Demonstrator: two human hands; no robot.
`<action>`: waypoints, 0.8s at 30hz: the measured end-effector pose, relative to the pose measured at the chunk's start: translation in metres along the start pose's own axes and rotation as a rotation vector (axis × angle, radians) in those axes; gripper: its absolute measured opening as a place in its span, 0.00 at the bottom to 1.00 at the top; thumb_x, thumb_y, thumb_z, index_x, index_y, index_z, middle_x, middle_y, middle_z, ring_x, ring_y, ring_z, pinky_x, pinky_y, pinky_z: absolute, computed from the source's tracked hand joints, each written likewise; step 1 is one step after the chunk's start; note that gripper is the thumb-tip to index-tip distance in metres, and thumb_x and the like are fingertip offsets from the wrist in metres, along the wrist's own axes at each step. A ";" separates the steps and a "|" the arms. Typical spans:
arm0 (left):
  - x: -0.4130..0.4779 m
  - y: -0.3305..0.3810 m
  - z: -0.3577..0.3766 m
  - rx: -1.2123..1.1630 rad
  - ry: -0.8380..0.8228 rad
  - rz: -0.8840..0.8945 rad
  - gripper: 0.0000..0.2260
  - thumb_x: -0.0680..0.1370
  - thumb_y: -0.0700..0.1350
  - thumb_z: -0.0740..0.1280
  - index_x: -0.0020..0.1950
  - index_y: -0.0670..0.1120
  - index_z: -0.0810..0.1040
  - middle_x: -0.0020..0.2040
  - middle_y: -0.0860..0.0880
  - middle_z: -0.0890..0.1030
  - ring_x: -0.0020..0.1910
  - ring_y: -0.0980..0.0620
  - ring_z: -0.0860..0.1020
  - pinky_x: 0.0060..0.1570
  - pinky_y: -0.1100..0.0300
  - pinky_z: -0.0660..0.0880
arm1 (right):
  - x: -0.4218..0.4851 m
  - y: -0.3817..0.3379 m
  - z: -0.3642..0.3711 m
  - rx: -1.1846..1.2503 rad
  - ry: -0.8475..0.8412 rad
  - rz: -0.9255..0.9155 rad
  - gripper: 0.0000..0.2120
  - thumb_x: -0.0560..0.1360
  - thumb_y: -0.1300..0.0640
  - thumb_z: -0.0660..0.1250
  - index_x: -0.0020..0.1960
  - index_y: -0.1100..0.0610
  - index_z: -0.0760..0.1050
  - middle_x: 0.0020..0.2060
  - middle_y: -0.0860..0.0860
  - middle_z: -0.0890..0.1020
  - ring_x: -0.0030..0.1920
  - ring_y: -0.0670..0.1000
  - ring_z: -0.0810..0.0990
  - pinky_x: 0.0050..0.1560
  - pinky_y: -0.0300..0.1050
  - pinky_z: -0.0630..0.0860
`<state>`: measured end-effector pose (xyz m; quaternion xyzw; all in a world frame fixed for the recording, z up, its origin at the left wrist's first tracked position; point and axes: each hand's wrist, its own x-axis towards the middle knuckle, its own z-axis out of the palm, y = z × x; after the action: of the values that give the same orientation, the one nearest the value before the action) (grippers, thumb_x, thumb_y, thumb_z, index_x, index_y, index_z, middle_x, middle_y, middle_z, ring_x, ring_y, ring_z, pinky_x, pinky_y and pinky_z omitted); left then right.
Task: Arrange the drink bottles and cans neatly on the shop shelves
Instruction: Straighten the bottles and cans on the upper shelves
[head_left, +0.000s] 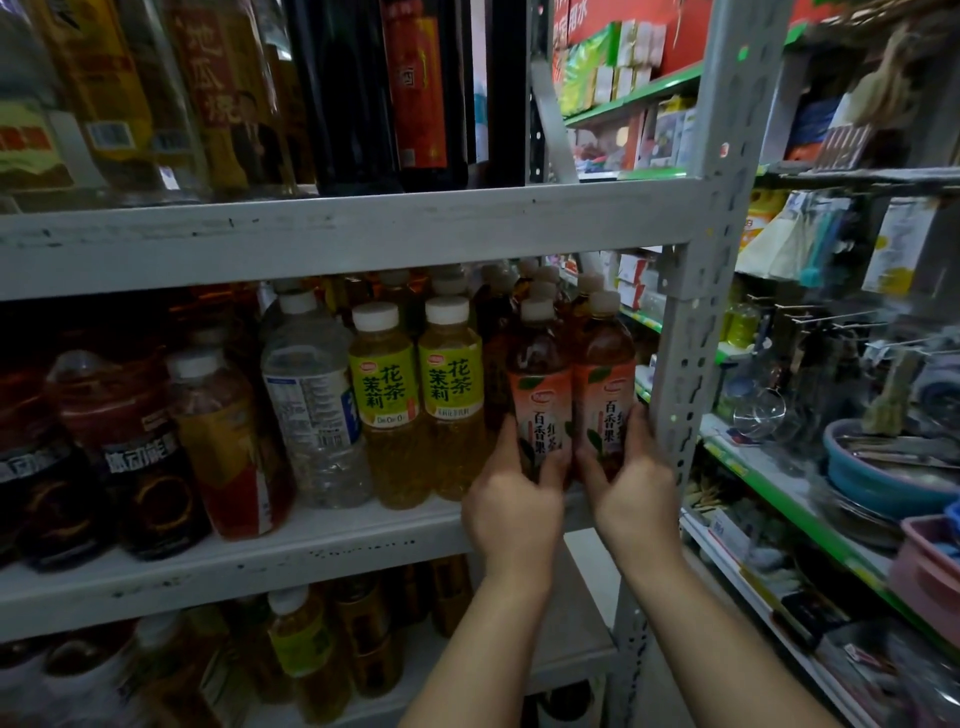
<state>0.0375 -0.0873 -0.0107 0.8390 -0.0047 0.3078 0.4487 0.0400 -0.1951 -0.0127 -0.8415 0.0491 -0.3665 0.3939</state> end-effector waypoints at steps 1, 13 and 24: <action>-0.001 -0.001 -0.001 0.002 -0.021 -0.003 0.25 0.74 0.60 0.66 0.70 0.55 0.69 0.54 0.54 0.82 0.51 0.53 0.79 0.47 0.62 0.75 | -0.003 0.000 0.001 -0.012 0.025 -0.007 0.31 0.75 0.52 0.68 0.74 0.59 0.61 0.62 0.59 0.75 0.60 0.59 0.75 0.60 0.50 0.73; -0.008 -0.036 -0.063 0.092 -0.115 0.099 0.15 0.75 0.46 0.70 0.62 0.51 0.78 0.49 0.56 0.82 0.46 0.62 0.78 0.41 0.78 0.68 | -0.029 -0.006 0.013 -0.138 0.218 -0.007 0.28 0.75 0.50 0.67 0.72 0.54 0.63 0.66 0.54 0.72 0.62 0.58 0.74 0.54 0.54 0.76; 0.032 -0.082 -0.144 0.072 0.227 -0.054 0.17 0.74 0.48 0.72 0.61 0.46 0.78 0.55 0.48 0.80 0.53 0.50 0.78 0.49 0.61 0.72 | -0.063 -0.071 0.041 0.103 0.312 -0.304 0.13 0.73 0.64 0.68 0.57 0.64 0.76 0.52 0.56 0.78 0.52 0.49 0.76 0.54 0.39 0.73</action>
<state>0.0128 0.0793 0.0029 0.8142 0.0798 0.3887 0.4239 0.0066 -0.0974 -0.0169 -0.7510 -0.0366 -0.5494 0.3645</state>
